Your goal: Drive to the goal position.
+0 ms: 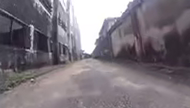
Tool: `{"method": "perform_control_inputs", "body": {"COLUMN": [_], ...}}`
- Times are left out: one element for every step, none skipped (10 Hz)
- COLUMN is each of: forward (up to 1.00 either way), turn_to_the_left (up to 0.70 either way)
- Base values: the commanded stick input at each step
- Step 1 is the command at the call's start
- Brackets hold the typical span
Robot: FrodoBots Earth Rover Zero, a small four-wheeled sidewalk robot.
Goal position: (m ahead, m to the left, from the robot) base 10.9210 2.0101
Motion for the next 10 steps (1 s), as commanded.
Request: {"method": "perform_control_inputs", "body": {"forward": [0.3, 0.3, 0.3, 0.3, 0.3, 0.3, 0.3, 0.3, 0.3, 0.3], "turn_to_the_left": [0.0, 0.0, 0.0, 0.0, 0.0, 0.0, 0.0, 0.0, 0.0, 0.0]}}
